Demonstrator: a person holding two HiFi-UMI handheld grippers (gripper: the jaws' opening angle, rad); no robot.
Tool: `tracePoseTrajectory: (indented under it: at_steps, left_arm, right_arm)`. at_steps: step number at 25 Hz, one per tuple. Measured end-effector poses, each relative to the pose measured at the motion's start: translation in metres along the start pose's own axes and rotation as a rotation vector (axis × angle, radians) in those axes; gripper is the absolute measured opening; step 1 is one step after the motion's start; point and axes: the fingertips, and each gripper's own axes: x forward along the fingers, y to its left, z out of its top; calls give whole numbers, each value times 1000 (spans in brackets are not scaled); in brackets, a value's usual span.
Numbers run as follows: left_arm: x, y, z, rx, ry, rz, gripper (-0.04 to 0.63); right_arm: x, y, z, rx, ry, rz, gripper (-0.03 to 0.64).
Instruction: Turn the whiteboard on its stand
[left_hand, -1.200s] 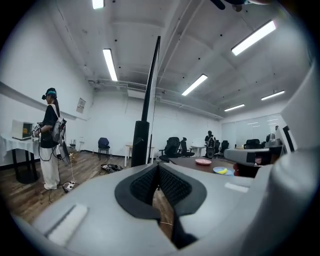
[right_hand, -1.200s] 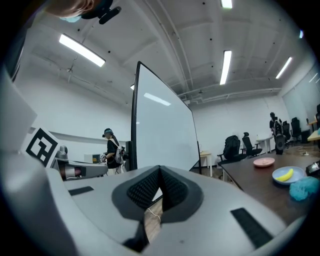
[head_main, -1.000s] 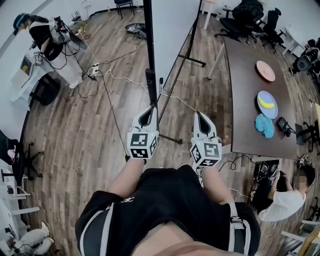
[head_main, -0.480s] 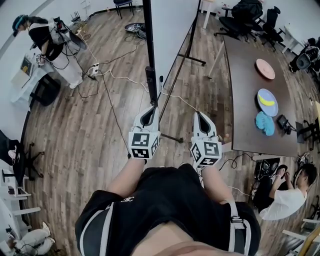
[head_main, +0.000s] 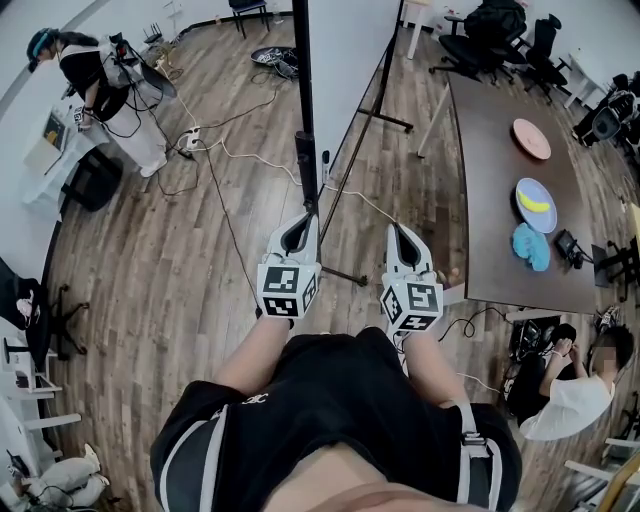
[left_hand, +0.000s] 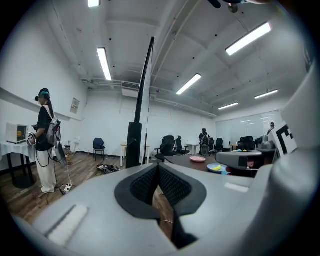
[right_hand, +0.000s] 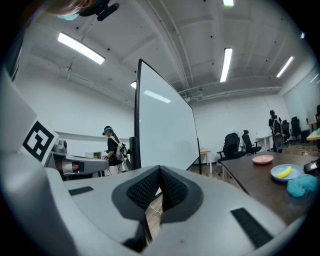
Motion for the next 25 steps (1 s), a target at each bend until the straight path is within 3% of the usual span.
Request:
tracePoseTrajectory:
  at_steps: [25]
  left_arm:
    - [3, 1, -9, -6, 25, 7, 9]
  right_arm:
    - [8, 1, -1, -10, 3, 31, 6]
